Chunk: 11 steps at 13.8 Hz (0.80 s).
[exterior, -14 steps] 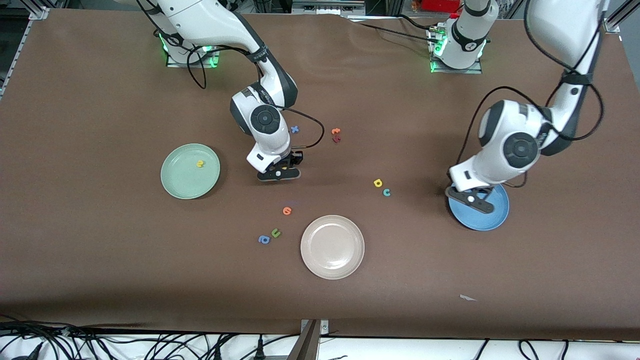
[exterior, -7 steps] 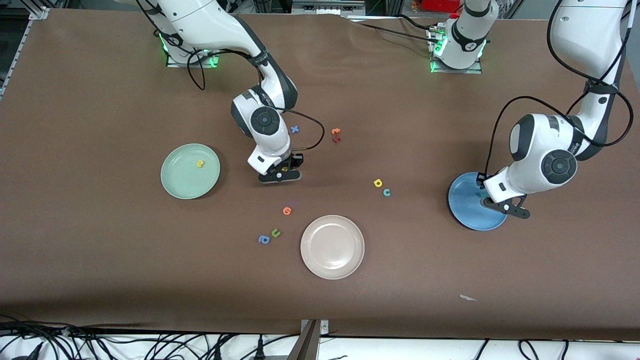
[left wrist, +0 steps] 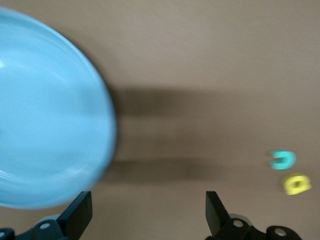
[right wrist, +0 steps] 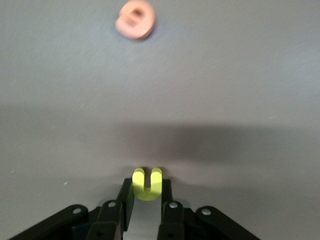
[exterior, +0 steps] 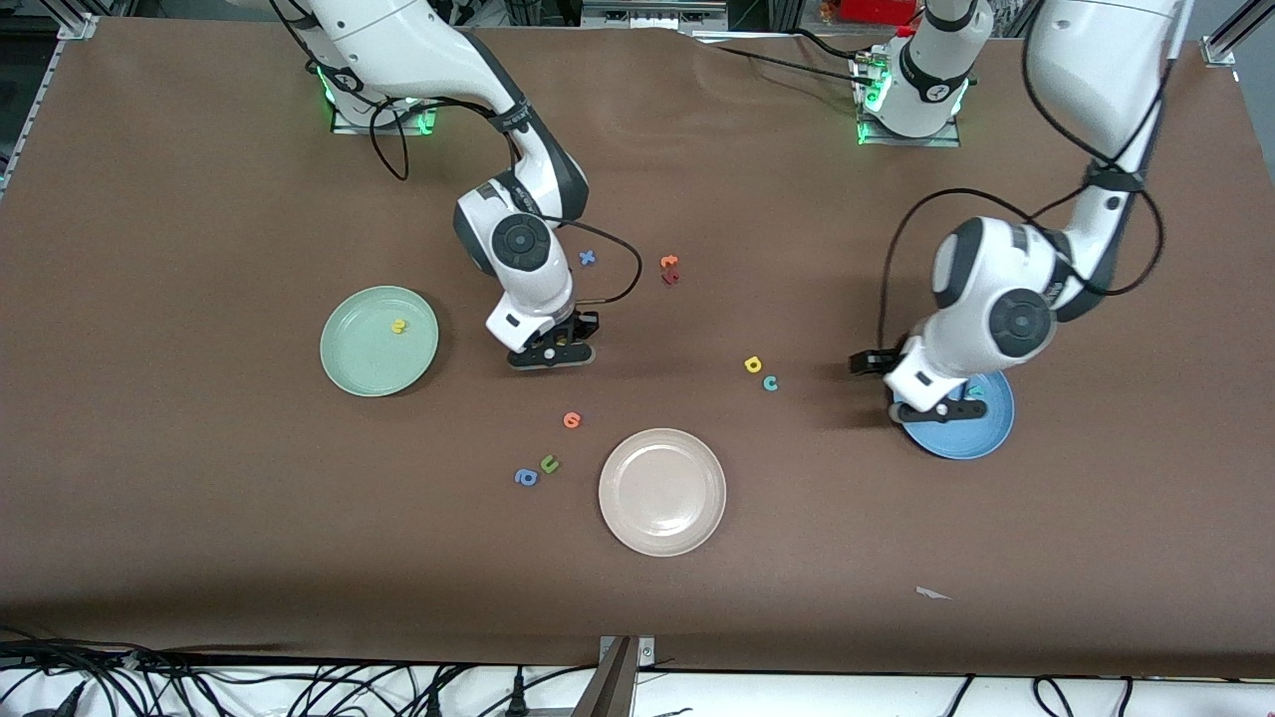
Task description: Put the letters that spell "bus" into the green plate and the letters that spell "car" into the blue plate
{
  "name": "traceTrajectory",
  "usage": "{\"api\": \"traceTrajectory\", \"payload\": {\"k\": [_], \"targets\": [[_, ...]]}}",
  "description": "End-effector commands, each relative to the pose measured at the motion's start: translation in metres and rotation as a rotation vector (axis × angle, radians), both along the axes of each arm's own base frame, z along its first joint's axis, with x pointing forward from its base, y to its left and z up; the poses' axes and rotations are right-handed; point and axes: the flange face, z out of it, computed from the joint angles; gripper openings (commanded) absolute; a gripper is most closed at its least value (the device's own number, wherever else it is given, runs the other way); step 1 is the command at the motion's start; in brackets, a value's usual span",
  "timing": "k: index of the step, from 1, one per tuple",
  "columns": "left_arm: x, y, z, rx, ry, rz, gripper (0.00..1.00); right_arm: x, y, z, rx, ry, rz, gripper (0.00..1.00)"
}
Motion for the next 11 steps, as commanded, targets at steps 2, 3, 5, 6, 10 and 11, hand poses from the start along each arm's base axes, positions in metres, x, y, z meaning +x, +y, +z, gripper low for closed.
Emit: {"api": "traceTrajectory", "payload": {"k": [2,3,5,6,10,11], "targets": [[0.007,-0.075,-0.013,0.004,-0.039,0.174,1.0,0.029,-0.07,0.059,-0.081,0.051,-0.002,0.09],[0.008,-0.087,-0.019,-0.01,-0.077,0.191,1.0,0.038,-0.093,0.068,-0.097,0.067,0.026,0.09],[0.004,-0.11,-0.035,-0.027,-0.116,0.189,1.0,0.052,-0.143,0.075,-0.144,0.122,0.038,0.09],[0.003,-0.113,-0.045,-0.031,-0.125,0.191,1.0,0.056,-0.167,0.074,-0.159,0.145,0.044,0.09],[-0.007,-0.138,-0.064,-0.019,-0.112,0.197,0.98,0.047,-0.249,0.026,-0.196,0.223,0.029,0.1],[-0.007,-0.139,-0.07,-0.014,-0.105,0.199,0.94,0.047,-0.267,0.012,-0.198,0.23,0.033,0.12]]}}
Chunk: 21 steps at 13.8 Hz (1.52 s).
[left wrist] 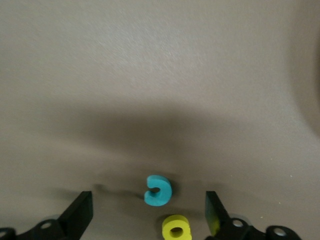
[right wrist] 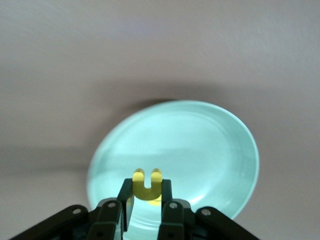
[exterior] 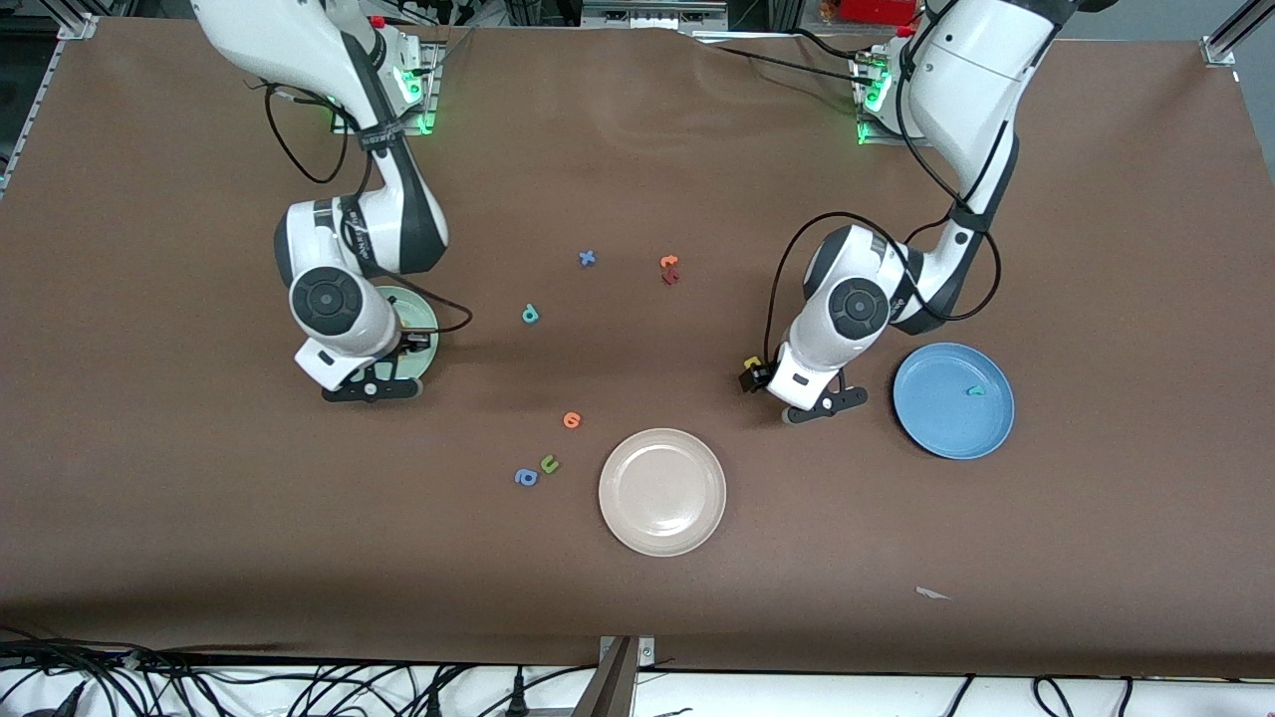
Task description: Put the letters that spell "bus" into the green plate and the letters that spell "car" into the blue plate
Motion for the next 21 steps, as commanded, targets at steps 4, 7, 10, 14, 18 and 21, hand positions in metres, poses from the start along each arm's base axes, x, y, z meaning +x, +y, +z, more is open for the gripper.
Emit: {"api": "traceTrajectory", "payload": {"k": [4,7,10,14,18,21], "targets": [[0.005,-0.009,-0.008,0.009,-0.006,-0.008,0.66,-0.004,-0.051,-0.035,0.019,0.031,0.023,0.99],[0.006,-0.009,-0.007,0.009,-0.008,-0.015,0.49,0.0,-0.033,-0.01,0.078,0.055,-0.044,0.99],[0.006,-0.007,-0.007,0.01,-0.009,-0.012,0.36,-0.003,0.024,0.013,0.113,0.063,-0.158,0.99],[0.008,-0.003,-0.007,0.02,-0.016,-0.037,0.28,-0.039,0.118,0.015,0.052,0.014,-0.259,0.98],[0.019,0.01,0.018,0.014,-0.044,-0.074,0.25,-0.062,0.134,0.004,0.1,-0.033,-0.221,0.94],[0.031,0.046,0.047,0.021,-0.018,-0.118,0.25,-0.098,0.128,-0.028,0.154,-0.13,-0.204,0.94]]}}
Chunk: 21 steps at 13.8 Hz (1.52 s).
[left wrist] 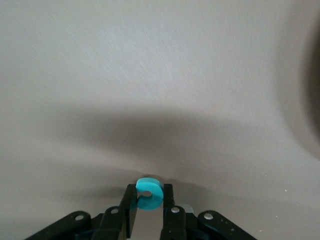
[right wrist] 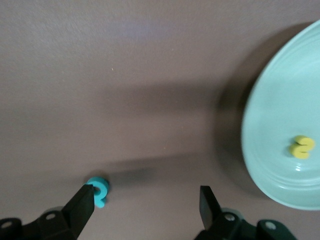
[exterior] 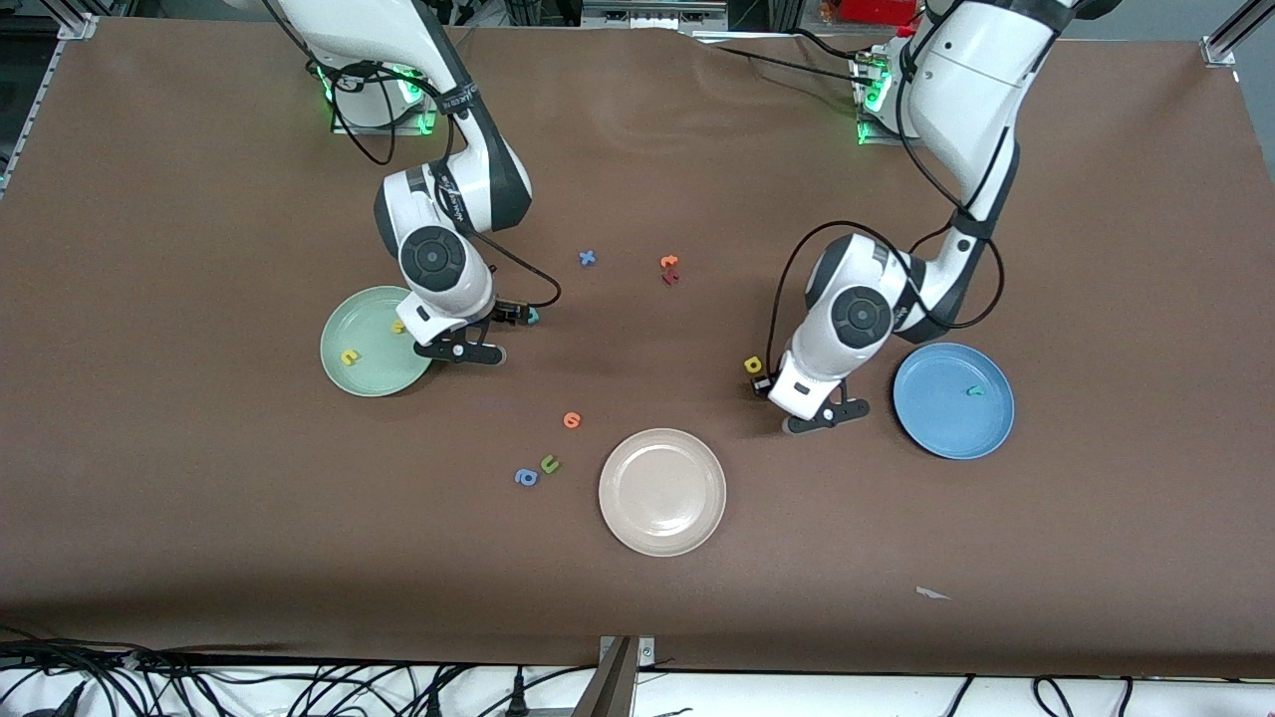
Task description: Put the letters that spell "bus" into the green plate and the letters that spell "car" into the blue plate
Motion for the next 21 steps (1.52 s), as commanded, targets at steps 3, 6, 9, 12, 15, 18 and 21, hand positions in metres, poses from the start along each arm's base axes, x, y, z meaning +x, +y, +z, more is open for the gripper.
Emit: {"api": "traceTrajectory", "payload": {"k": [3,6,9,12,15,18,21], "targets": [[0.014,0.076,0.044,0.031,0.07,-0.157,0.25,-0.047,0.017,-0.013,0.076,-0.067,-0.089,0.92],[0.026,0.153,0.052,0.043,0.102,-0.272,0.25,-0.055,0.028,-0.025,0.076,-0.069,-0.1,0.84],[0.032,0.219,0.041,0.164,0.127,-0.415,0.26,-0.051,0.033,-0.024,0.093,-0.104,-0.096,0.83],[0.032,0.226,0.033,0.232,0.143,-0.479,1.0,-0.049,0.038,-0.036,0.103,-0.145,-0.088,0.71],[0.028,0.172,0.036,0.077,0.121,-0.173,1.0,-0.054,0.041,-0.04,0.098,-0.137,-0.077,0.69],[0.016,0.096,0.038,0.025,0.107,0.002,1.0,-0.057,0.04,-0.043,0.092,-0.128,-0.076,0.63],[0.002,0.035,0.034,0.024,0.058,0.14,1.0,-0.055,0.042,-0.041,0.095,-0.131,-0.076,0.4]]}}
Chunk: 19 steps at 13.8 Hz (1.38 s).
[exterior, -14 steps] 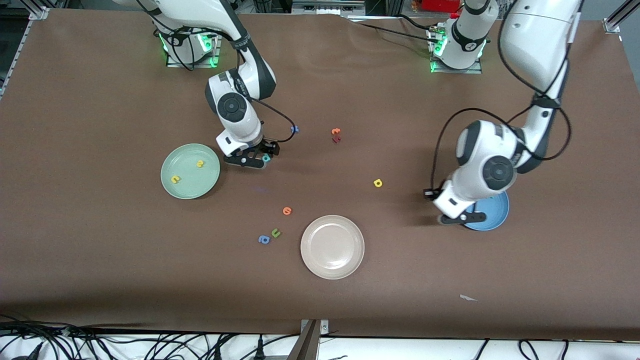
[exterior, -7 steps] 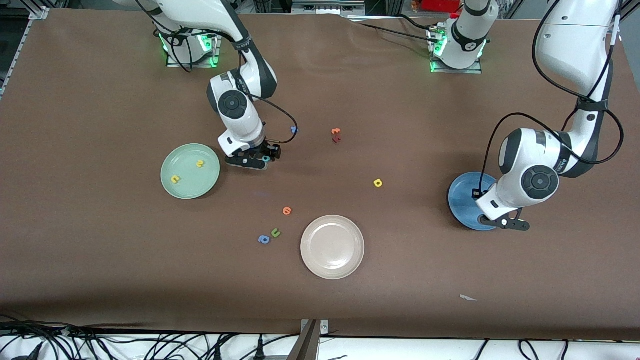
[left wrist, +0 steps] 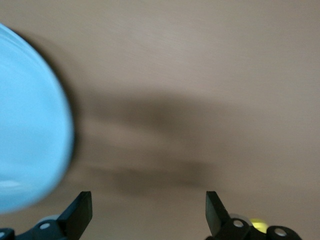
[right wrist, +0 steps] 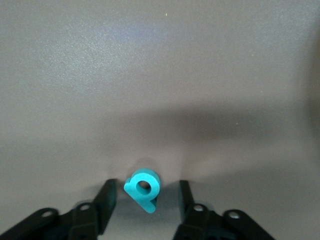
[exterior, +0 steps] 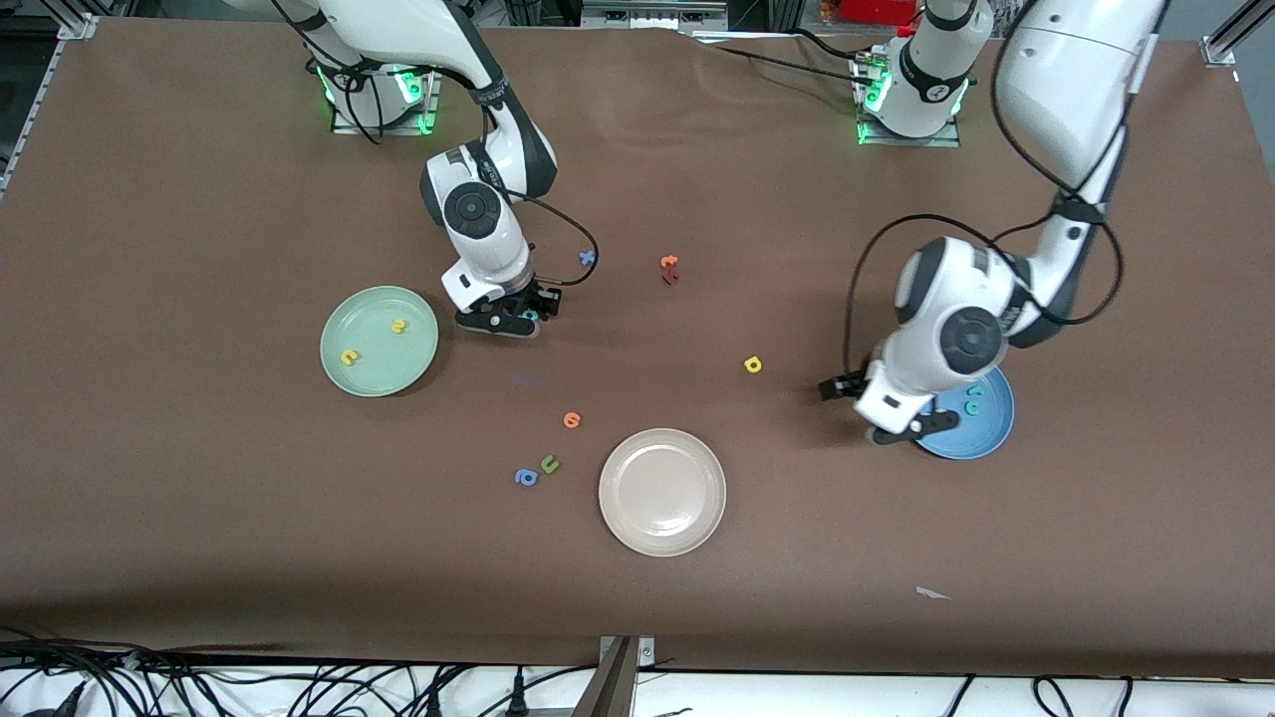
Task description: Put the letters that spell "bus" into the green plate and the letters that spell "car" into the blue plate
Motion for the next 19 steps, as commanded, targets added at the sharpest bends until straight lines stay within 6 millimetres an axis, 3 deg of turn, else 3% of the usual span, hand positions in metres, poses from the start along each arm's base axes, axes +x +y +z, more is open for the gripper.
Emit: {"api": "traceTrajectory", "payload": {"k": [1,3,5,7,9,13,16,19], "targets": [[-0.013,-0.043,-0.008,-0.018,-0.037,0.142,1.0,-0.003,0.001,0.002,0.012,-0.005,-0.01,0.32],[-0.023,-0.073,-0.02,-0.036,-0.075,0.219,1.0,-0.003,0.002,0.001,0.012,-0.006,-0.002,0.2],[-0.029,-0.092,-0.033,-0.052,-0.101,0.27,1.0,0.0,0.0,0.013,0.017,-0.004,0.002,0.19],[-0.039,-0.1,-0.047,-0.061,-0.113,0.288,1.0,0.014,-0.014,0.037,0.01,0.011,-0.007,0.19],[-0.058,-0.106,-0.059,-0.072,-0.13,0.286,0.98,0.031,-0.044,0.06,-0.01,0.053,0.042,0.19],[-0.072,-0.108,-0.061,-0.061,-0.119,0.286,0.92,0.066,-0.136,0.074,-0.049,0.105,0.148,0.19],[-0.079,-0.108,-0.055,-0.058,-0.121,0.283,0.83,0.082,-0.186,0.06,-0.09,0.108,0.178,0.19],[-0.08,-0.108,-0.056,-0.055,-0.12,0.277,0.71,0.083,-0.201,0.042,-0.118,0.129,0.174,0.21]]}}
